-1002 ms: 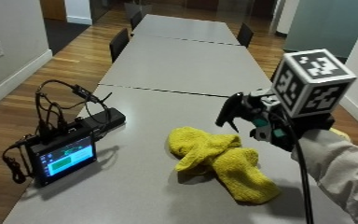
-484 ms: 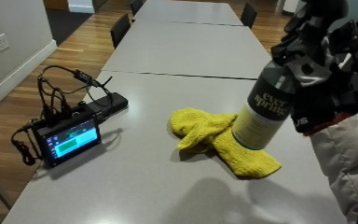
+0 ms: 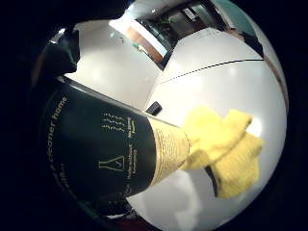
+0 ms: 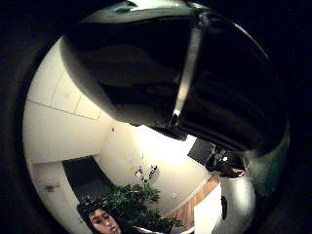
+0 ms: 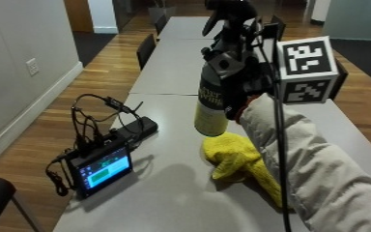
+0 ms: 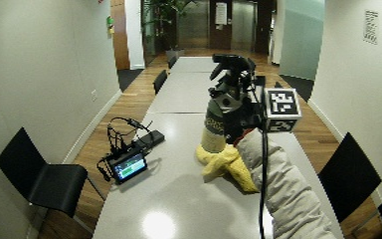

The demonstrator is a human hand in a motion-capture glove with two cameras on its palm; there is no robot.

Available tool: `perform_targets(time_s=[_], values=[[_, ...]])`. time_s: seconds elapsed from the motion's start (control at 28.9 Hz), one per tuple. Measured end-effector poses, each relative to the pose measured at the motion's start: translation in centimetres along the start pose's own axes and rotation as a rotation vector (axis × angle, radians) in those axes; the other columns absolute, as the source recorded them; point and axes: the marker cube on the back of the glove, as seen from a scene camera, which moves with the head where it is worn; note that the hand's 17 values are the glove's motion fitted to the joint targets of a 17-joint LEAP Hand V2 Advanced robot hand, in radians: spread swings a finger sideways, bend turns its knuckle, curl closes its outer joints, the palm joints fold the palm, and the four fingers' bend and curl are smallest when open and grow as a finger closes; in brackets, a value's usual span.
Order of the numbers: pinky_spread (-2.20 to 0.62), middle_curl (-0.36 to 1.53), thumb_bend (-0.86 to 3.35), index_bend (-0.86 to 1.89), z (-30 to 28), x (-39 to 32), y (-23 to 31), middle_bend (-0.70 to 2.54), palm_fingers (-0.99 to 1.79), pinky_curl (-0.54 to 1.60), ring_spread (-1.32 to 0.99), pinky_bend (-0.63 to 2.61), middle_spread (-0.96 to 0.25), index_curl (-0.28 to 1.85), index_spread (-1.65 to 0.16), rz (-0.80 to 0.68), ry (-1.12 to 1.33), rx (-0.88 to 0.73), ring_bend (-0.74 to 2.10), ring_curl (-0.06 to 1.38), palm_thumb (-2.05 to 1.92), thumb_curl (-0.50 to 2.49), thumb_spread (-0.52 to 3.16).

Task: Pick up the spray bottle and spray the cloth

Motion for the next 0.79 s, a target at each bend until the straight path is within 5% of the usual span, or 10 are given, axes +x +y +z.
perform_targets(time_s=[0.35, 0.62, 0.79], values=[[-0.06, 0.52, -0.02, 0.17, 3.6, 12.8, 3.2, 0.26, 0.92, 0.38, -0.19, 0.15, -0.08, 0.51, -0.24, 0.207, 0.055, -0.096, 0.20, 0.45, 1.09, 0.74, 0.49], [-0.05, 0.52, -0.04, 0.14, 4.7, 14.1, 3.8, 0.27, 0.84, 0.36, -0.20, 0.12, -0.09, 0.49, -0.26, 0.269, 0.076, -0.265, 0.22, 0.46, 1.08, 0.72, 0.59], [0.05, 0.52, -0.04, 0.17, 4.1, 11.3, 3.9, 0.29, 0.27, 0.34, -0.23, 0.10, -0.10, 0.51, -0.32, 0.274, -0.002, -0.446, 0.14, 0.45, 1.00, 0.67, 0.73]])
